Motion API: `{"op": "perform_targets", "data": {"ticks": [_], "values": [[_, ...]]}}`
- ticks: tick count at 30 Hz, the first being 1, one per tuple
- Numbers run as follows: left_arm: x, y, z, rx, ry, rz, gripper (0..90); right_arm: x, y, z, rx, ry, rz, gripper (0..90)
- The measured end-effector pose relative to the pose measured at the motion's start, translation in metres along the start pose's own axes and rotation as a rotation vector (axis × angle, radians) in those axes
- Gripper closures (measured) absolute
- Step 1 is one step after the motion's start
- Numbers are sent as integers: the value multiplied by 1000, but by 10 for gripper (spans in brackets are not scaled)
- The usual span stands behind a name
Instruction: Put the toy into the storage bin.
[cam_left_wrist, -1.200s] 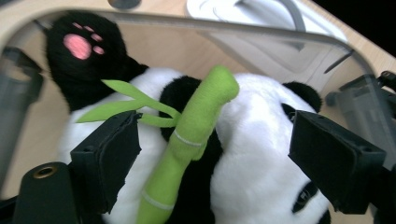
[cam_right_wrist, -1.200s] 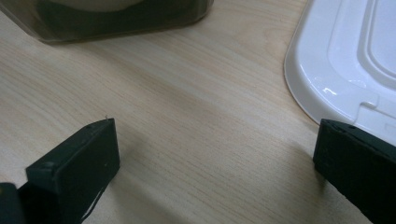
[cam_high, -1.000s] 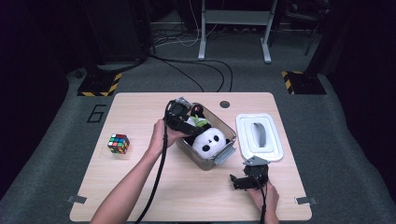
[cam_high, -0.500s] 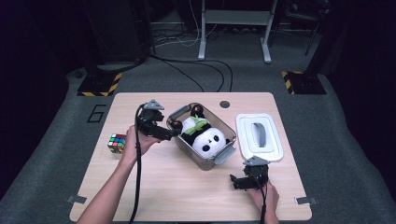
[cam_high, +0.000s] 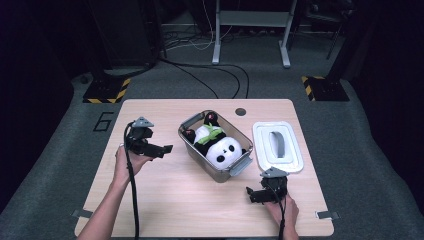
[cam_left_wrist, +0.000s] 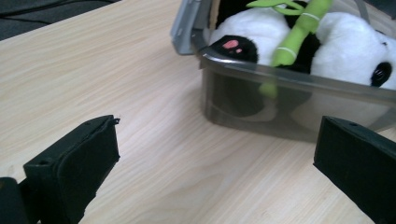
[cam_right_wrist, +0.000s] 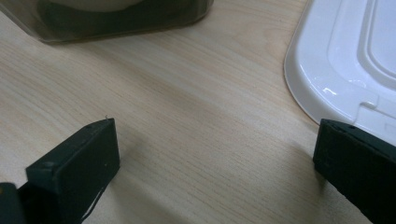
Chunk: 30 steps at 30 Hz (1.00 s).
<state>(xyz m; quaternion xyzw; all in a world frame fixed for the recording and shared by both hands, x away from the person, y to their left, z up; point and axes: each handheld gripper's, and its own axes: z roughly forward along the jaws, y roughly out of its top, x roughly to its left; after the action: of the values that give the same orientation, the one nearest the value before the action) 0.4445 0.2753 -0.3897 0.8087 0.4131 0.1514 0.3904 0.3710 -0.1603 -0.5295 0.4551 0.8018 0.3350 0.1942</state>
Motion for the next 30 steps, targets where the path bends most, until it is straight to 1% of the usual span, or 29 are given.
{"op": "perform_targets", "data": {"ticks": [2,3,7,8,10,11,14,15,16,17,20,21,23,24,25,26,28,29,30], "values": [[9,-8,-2,-10,10,-9,0,0,0,0,1,1,-2,0],[12,-10,-3,-5,19,-15,0,0,0,0,0,0,0,0],[27,-20,-6,-12,55,-52,0,0,0,0,0,1,0,0],[32,-23,-8,-9,71,-58,0,0,0,0,1,1,-2,0],[40,-28,-9,-28,78,-88,0,0,0,0,1,1,-2,0],[44,-31,-10,-36,85,-96,0,0,0,0,1,1,-2,0],[57,-40,-12,-38,116,-126,0,0,0,0,1,1,-2,0],[60,-43,-12,-46,124,-136,1,0,0,0,1,1,-1,0],[64,-47,-11,-45,135,-157,1,0,0,0,0,1,-1,0],[67,-49,-11,-36,140,-162,1,0,0,0,1,1,-2,0],[77,-58,-8,-30,168,-183,1,0,0,0,0,0,0,0],[79,-60,-8,-30,170,-191,1,0,0,0,0,0,1,0],[85,-65,-5,-19,204,-198,1,0,0,0,0,0,1,0],[88,-68,-3,-14,205,-209,1,0,0,0,0,0,1,0],[90,-70,-2,-14,214,-214,1,0,0,0,0,0,1,0],[93,-73,0,-12,228,-228,1,0,0,0,0,0,1,0],[99,-78,3,-1,244,-243,1,0,0,0,0,0,1,0],[103,-81,4,7,251,-243,1,0,0,0,0,0,1,0],[105,-83,5,8,255,-255,1,0,0,0,0,0,1,0]]}}
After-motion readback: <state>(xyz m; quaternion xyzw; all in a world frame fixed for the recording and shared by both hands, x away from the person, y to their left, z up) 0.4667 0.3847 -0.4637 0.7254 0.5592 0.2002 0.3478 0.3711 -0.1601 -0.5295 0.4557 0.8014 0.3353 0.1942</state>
